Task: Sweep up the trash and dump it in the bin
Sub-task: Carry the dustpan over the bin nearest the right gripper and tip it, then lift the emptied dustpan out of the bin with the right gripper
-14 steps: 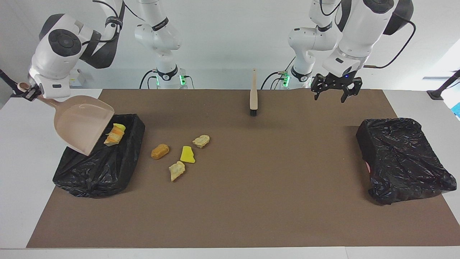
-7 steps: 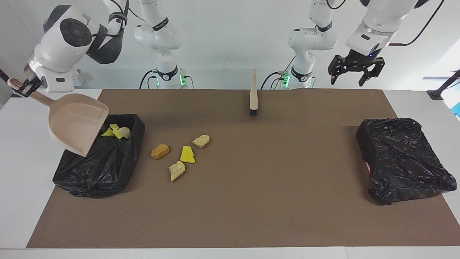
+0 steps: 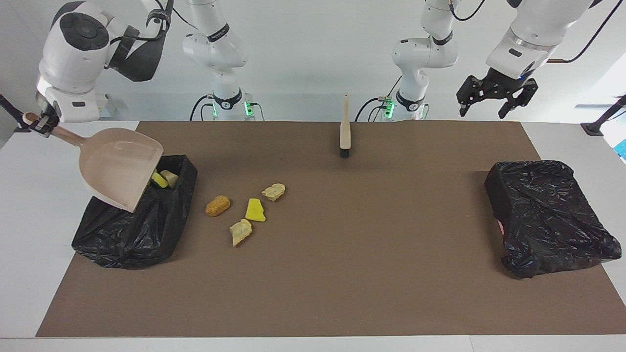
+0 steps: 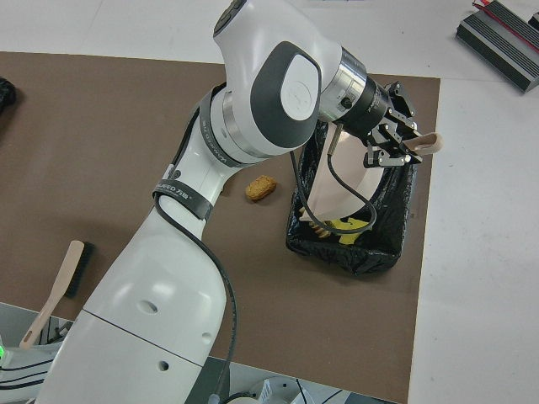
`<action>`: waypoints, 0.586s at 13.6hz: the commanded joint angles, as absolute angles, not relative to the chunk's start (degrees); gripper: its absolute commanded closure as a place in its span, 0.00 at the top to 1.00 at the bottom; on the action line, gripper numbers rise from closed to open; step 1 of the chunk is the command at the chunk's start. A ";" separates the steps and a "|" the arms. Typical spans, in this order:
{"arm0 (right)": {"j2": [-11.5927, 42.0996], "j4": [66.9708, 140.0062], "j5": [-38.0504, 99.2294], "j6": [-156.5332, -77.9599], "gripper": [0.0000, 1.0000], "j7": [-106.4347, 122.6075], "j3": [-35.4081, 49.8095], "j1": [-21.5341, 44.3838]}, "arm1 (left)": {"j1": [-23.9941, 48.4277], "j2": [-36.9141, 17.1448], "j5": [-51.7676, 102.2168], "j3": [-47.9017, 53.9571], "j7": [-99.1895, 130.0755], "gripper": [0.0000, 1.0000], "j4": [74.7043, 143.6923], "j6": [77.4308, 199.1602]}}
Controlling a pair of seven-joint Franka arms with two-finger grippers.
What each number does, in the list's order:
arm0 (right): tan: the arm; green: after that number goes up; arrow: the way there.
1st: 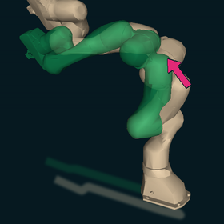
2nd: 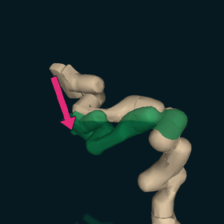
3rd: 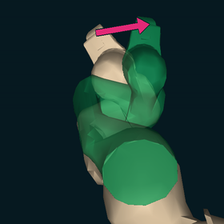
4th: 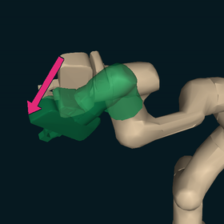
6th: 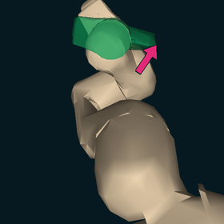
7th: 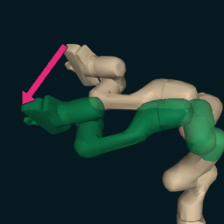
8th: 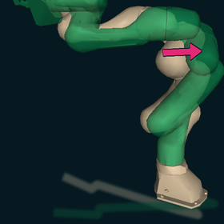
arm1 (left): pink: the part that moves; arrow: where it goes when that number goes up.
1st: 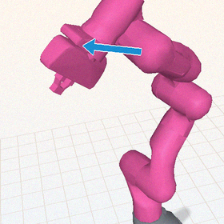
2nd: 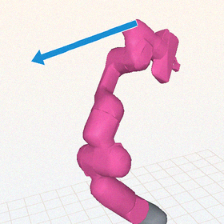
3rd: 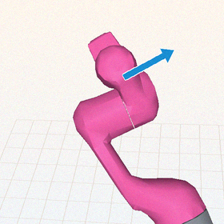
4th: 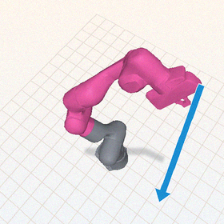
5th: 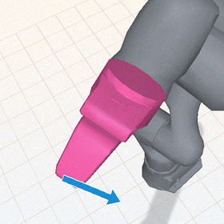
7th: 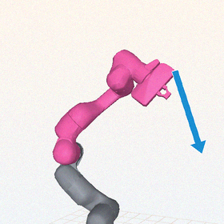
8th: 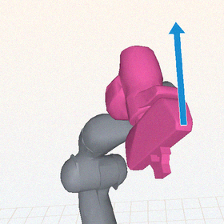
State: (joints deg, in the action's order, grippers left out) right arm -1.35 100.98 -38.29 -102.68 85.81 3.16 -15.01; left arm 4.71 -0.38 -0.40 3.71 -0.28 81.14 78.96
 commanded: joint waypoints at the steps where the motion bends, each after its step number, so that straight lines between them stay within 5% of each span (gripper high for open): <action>1: -1.05 100.02 -30.09 -103.01 0.00 88.59 3.34 -16.61 | 3.60 1.31 0.53 3.69 -1.93 1.00 81.91 77.61; 8: -1.58 101.07 -12.68 -103.10 0.00 87.63 3.34 -16.88 | 1.85 5.98 0.53 3.25 -1.93 1.00 89.91 82.71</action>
State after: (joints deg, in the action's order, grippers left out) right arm -1.26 100.96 -16.91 -102.79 86.49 3.10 -16.31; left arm 3.34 3.45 -0.40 3.21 -0.86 86.36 80.50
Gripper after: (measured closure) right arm 0.687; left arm 0.000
